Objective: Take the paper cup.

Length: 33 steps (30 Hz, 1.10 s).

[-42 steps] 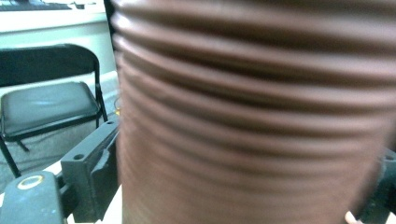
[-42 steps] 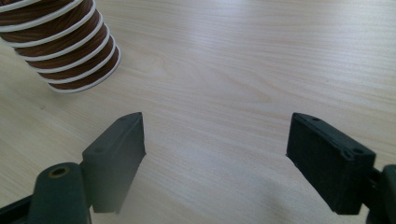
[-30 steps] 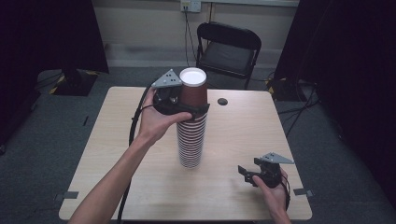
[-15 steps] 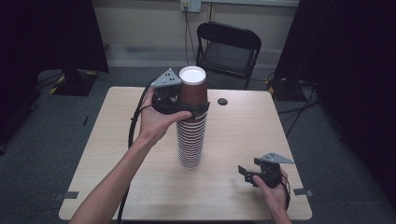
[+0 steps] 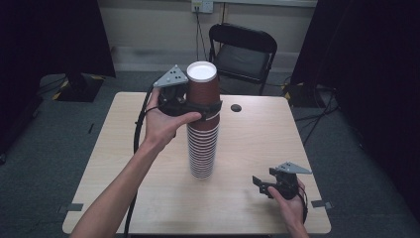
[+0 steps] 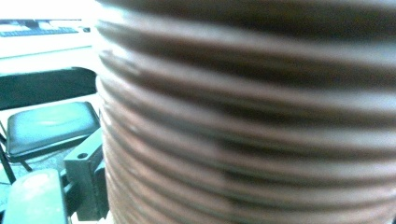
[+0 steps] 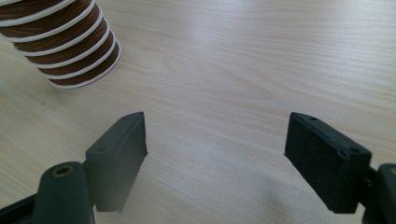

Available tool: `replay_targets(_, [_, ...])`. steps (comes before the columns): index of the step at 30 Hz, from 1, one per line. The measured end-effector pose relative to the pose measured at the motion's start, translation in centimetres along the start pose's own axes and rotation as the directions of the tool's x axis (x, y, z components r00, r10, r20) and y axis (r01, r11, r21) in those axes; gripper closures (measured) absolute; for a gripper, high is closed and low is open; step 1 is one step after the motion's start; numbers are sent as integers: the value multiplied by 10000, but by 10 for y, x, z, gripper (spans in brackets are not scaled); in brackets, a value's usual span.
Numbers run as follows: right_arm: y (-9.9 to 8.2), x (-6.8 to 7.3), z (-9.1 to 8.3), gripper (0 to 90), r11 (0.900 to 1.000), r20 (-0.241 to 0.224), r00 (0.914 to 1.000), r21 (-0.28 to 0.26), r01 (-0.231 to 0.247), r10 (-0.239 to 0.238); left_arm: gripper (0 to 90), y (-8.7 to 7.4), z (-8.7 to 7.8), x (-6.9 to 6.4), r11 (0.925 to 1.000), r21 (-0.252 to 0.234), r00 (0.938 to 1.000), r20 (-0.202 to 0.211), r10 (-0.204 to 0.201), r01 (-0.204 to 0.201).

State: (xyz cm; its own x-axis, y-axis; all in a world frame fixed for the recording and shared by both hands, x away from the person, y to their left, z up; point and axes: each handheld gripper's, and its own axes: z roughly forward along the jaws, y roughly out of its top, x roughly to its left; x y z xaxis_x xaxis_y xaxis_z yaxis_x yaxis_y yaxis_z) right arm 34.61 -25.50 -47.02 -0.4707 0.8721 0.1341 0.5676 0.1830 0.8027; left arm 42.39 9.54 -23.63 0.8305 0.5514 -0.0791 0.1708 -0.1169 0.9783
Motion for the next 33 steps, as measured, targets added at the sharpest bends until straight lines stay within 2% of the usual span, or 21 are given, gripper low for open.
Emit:
replay_targets(10, [0,0,1,210,10000,20,10000,77,10,-10,113,14,-7,-2,9993,-363,9999,-115,106,-110])
replay_targets(14, [0,0,1,210,9999,31,10000,107,7,-7,113,21,-8,-3,9993,-350,9998,-91,147,-151])
replay_targets(21, [0,0,1,211,10000,20,10000,85,9,-9,116,26,-14,-1,9978,-664,10000,-89,-16,10])
replay_targets(24, [0,0,0,209,10000,-26,10000,53,-7,7,117,29,-21,1,9951,-937,9994,145,-303,315])
replay_targets(30, [0,1,2,208,9999,-76,9999,75,82,-82,118,36,-24,1,9933,-1088,9992,118,-381,391])
replay_targets(33, [0,1,2,208,10000,-65,10000,58,57,-56,117,43,-24,-2,9945,-1038,9998,92,-160,168])
